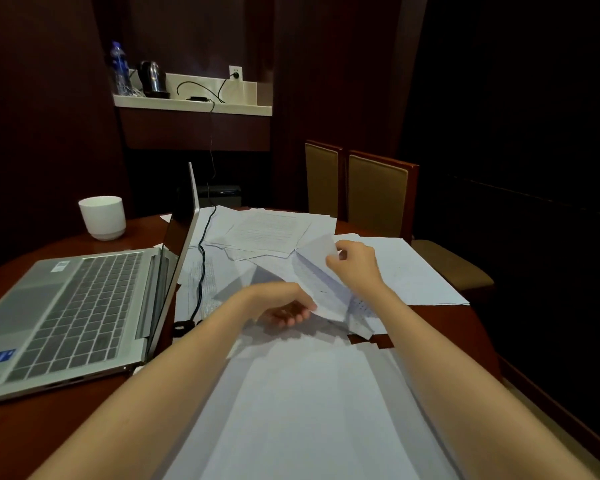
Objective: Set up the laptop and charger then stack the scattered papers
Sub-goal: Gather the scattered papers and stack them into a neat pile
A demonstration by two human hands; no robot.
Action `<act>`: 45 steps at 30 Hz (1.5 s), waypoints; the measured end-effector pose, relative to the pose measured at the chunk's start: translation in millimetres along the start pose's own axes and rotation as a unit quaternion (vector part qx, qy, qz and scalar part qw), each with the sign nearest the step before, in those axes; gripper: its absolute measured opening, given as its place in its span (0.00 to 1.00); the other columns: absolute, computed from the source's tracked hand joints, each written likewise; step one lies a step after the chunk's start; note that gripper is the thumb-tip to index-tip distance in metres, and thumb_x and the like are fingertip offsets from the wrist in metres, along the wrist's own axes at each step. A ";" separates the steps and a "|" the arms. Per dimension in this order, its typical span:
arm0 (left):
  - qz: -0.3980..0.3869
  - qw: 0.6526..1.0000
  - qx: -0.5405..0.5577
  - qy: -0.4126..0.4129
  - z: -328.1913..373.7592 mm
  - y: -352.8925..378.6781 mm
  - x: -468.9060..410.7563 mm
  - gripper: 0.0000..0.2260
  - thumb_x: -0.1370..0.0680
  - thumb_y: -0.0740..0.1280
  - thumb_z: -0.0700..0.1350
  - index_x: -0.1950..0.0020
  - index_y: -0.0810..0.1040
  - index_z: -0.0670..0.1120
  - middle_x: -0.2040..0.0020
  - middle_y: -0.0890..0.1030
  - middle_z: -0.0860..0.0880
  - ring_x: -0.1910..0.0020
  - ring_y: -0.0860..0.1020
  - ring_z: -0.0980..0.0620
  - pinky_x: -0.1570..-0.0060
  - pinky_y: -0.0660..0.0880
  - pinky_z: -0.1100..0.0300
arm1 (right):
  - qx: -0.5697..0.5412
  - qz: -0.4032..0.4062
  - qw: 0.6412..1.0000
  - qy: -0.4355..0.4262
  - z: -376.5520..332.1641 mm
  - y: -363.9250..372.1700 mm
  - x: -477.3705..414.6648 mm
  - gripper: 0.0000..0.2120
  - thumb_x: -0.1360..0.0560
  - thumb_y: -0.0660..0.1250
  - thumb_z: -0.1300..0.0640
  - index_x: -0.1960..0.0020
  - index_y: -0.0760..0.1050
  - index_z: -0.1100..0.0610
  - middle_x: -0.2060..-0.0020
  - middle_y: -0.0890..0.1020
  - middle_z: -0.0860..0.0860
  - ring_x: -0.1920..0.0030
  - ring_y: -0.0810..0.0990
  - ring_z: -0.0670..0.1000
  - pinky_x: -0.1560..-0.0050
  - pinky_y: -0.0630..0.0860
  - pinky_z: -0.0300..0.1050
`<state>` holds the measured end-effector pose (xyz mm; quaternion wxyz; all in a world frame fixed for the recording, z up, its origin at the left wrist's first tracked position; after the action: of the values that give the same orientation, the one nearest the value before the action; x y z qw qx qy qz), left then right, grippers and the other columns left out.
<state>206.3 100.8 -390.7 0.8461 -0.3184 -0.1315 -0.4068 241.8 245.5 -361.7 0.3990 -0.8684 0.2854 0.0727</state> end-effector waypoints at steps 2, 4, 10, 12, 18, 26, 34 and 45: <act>-0.063 0.997 -0.034 -0.011 -2.9 12.5 5.5 0.10 0.24 0.65 0.47 0.64 0.75 0.46 0.73 0.76 0.53 0.74 0.71 0.58 0.75 0.68 0.69 | -0.022 -0.054 0.998 0.008 -7.4 3.5 7.2 0.11 0.24 0.64 0.61 0.43 0.77 0.61 0.71 0.76 0.52 0.73 0.73 0.48 0.70 0.72 0.36; -0.090 0.996 -0.030 -0.002 -4.6 18.1 11.4 0.09 0.24 0.66 0.49 0.59 0.77 0.44 0.68 0.79 0.51 0.72 0.75 0.57 0.72 0.73 0.69 | -0.037 -0.109 0.993 0.018 -16.9 9.9 15.4 0.11 0.24 0.64 0.62 0.42 0.75 0.61 0.72 0.76 0.52 0.75 0.73 0.48 0.73 0.73 0.34; -0.079 0.981 0.167 0.059 -12.6 4.1 31.3 0.10 0.23 0.65 0.51 0.47 0.76 0.46 0.52 0.78 0.44 0.57 0.79 0.50 0.57 0.80 0.62 | -0.156 -0.184 0.969 0.056 -41.0 22.7 32.9 0.14 0.21 0.62 0.55 0.37 0.72 0.57 0.57 0.79 0.55 0.67 0.78 0.48 0.66 0.76 0.39; -0.044 0.960 0.265 0.075 -21.7 -2.5 33.5 0.14 0.25 0.67 0.52 0.43 0.74 0.46 0.50 0.77 0.42 0.55 0.80 0.46 0.56 0.80 0.58 | -0.180 -0.236 0.952 0.075 -41.2 24.4 39.5 0.13 0.20 0.59 0.53 0.38 0.71 0.56 0.53 0.80 0.57 0.63 0.79 0.51 0.62 0.77 0.40; 0.301 0.895 0.328 0.032 -43.0 -39.0 28.9 0.26 0.25 0.68 0.43 0.30 0.63 0.39 0.35 0.72 0.41 0.43 0.76 0.42 0.56 0.77 0.56 | -0.076 -0.139 0.975 0.155 -4.3 13.3 42.5 0.14 0.22 0.61 0.59 0.37 0.71 0.57 0.41 0.73 0.55 0.45 0.73 0.53 0.53 0.74 0.37; 0.278 0.940 0.196 -0.014 -43.5 -39.3 26.5 0.23 0.27 0.66 0.33 0.33 0.67 0.37 0.64 0.78 0.42 0.76 0.76 0.50 0.77 0.75 0.64 | -0.121 0.031 0.918 0.376 46.1 -23.8 44.0 0.23 0.24 0.61 0.59 0.31 0.62 0.63 0.34 0.69 0.60 0.37 0.71 0.61 0.42 0.72 0.52; 0.252 0.967 0.044 -0.001 -32.7 -30.5 24.3 0.24 0.26 0.65 0.35 0.32 0.63 0.43 0.53 0.76 0.41 0.56 0.79 0.43 0.55 0.76 0.55 | -0.236 0.067 0.875 0.417 60.3 -36.7 49.0 0.27 0.26 0.68 0.61 0.32 0.61 0.64 0.43 0.70 0.59 0.46 0.69 0.56 0.50 0.69 0.47; 0.118 0.979 0.165 0.028 -25.3 -6.7 17.4 0.07 0.23 0.65 0.40 0.49 0.73 0.38 0.61 0.80 0.43 0.67 0.79 0.50 0.71 0.78 0.63 | -0.126 -0.030 0.919 0.372 48.8 -32.6 52.7 0.20 0.23 0.64 0.60 0.34 0.65 0.65 0.63 0.70 0.55 0.56 0.74 0.55 0.58 0.75 0.43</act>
<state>211.2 70.8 -398.7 0.9324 -0.1767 -0.1343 -0.2852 308.4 275.2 -391.9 0.1533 -0.8839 0.3759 -0.2320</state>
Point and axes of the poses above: each hand's wrist, its own x-axis away from the middle knuckle, its own y-axis out of the palm, z = x × y, the point moved 3 cm from there along -x, towards the middle knuckle
